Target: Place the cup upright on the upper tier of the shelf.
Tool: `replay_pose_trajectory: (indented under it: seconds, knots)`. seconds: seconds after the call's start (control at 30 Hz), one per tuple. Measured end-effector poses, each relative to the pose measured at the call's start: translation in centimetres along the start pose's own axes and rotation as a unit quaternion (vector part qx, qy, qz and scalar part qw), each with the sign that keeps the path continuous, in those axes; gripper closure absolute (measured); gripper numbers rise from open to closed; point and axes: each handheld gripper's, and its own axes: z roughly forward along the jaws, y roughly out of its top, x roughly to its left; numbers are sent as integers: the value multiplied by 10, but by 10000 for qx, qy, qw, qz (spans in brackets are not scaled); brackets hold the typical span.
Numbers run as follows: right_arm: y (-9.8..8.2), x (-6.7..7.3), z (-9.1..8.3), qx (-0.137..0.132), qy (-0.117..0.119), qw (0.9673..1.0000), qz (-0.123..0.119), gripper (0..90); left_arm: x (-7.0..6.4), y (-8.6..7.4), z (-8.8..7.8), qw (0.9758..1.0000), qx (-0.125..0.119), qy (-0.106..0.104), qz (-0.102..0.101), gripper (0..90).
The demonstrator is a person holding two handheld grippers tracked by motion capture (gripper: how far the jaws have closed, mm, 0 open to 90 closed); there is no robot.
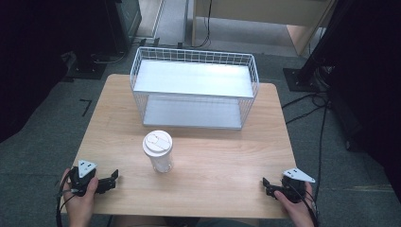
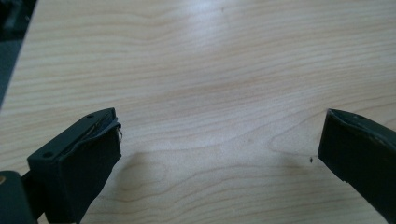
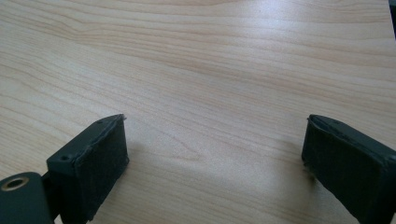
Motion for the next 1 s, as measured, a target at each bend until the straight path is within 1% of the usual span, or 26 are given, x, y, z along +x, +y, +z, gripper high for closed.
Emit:
replay_pose_trajectory:
  seconds: [0.03,0.07,0.1,0.13,0.17,0.2,0.27,0.3,0.37,0.43,0.57,0.6,0.63,0.7,0.83,0.9,0.93,0.97,1.0]
  knots:
    - [0,0,0,0,0,10000,0,69,0,0,0,10000,0,0,0,0]
    - [-1,1,-1,-1,-68,10000,40,69,-1,2,5,9996,263,29,22,0]
    - [-1,1,-1,-1,-68,10000,40,69,-1,2,5,9996,263,29,22,0]
    - [0,4,-2,25,-188,9997,165,68,-1,3,6,9995,302,68,95,0]
    - [0,4,-2,25,-188,9997,165,68,-2,3,6,9995,296,53,91,0]
    - [3,9,-5,-74,-139,9998,153,65,-2,3,6,9995,301,49,85,0]
    - [7,14,-8,-173,-44,9997,149,64,-2,3,6,9995,301,48,83,0]
    - [10,19,-10,-253,-28,9996,121,64,-2,3,6,9995,300,48,83,0]
    - [17,28,-13,-300,-11,9995,79,64,-2,3,6,9995,300,49,84,0]
    - [22,37,-14,-345,53,9994,-16,64,-2,3,6,9995,298,49,83,0]
    - [33,55,-14,-404,211,9987,-235,64,-2,3,6,9995,300,49,83,0]
    - [33,55,-14,-404,211,9987,-235,64,-2,3,6,9995,300,50,84,0]
    - [39,63,-14,-450,254,9982,-293,64,-2,3,6,9995,300,49,83,0]
    - [46,70,-13,-512,336,9976,-317,65,-2,3,6,9995,301,47,85,0]
    - [59,86,-11,-616,509,9962,-339,66,-2,4,8,9994,297,-17,157,0]
    - [64,94,-8,-648,578,9954,-394,67,-2,5,8,9994,295,-23,161,0]
    - [64,94,-8,-648,578,9954,-394,67,-1,5,8,9994,300,-28,170,0]
    - [68,103,-6,-676,681,9945,-423,68,-1,5,8,9994,300,-29,170,0]
    - [70,107,-5,-687,728,9940,-450,68,-1,5,8,9994,301,-30,169,0]
